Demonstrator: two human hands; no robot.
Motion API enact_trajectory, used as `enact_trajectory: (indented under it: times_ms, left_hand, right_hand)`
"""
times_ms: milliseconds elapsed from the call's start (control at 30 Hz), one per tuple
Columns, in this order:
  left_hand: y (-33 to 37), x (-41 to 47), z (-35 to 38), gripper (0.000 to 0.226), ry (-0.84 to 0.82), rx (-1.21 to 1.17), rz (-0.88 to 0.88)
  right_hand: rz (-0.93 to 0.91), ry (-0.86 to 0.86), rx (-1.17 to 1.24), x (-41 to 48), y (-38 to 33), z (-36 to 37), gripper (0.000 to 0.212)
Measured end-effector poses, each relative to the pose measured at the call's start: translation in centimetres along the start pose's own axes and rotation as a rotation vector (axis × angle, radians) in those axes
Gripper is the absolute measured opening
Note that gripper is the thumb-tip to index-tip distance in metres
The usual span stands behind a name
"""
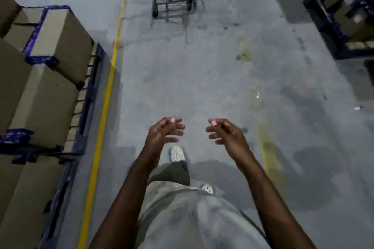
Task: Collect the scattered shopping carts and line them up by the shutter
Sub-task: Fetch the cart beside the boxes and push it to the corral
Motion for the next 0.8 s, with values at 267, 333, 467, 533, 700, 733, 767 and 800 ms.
enact_trajectory:
  times_ms: [267, 333, 467, 533, 700, 733, 767, 800]
  left_hand:
    - [-3.8, 18.5, -1.9, 0.026, 0.114, -0.040, -0.221]
    - [-1.5, 25.9, -2.2, 0.027, 0.080, -0.024, -0.217]
    - [7.5, 42.2, -1.8, 0.029, -0.017, 0.066, -0.059]
    - [12.6, 49.3, -1.0, 0.023, -0.047, 0.113, 0.033]
    - [20.1, 62.9, 1.7, 0.021, -0.109, 0.119, 0.111]
    - [20.1, 65.0, 1.9, 0.022, -0.113, 0.109, 0.096]
    - [19.7, 67.0, 1.8, 0.024, -0.105, 0.104, 0.072]
    - [19.0, 69.1, 1.6, 0.027, -0.083, 0.087, 0.038]
  right_hand:
    - [0.166, -0.172, -0.236, 18.5, -6.8, 1.0, 0.013]
    - [0.129, -0.137, -0.257, 24.1, -12.5, 0.9, 0.012]
    - [-0.004, -0.025, -0.218, 33.2, -25.8, 1.2, 0.015]
    - [-0.061, 0.002, -0.196, 36.5, -31.4, 1.4, 0.020]
    - [-0.018, -0.052, -0.194, 46.0, -38.7, 2.1, 0.023]
    - [0.003, -0.072, -0.205, 48.2, -39.3, 2.3, 0.022]
    - [0.025, -0.090, -0.209, 50.7, -39.8, 2.5, 0.020]
    - [0.049, -0.109, -0.208, 53.3, -40.3, 2.8, 0.019]
Point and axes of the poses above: each hand's wrist, its own x-axis towards the middle knuckle, its own z-axis out of the palm, y = z × x, the point moved 5 cm from there along x, towards the middle knuckle, and after that the axes turned 11 degrees about z, right-handed, at the moved point
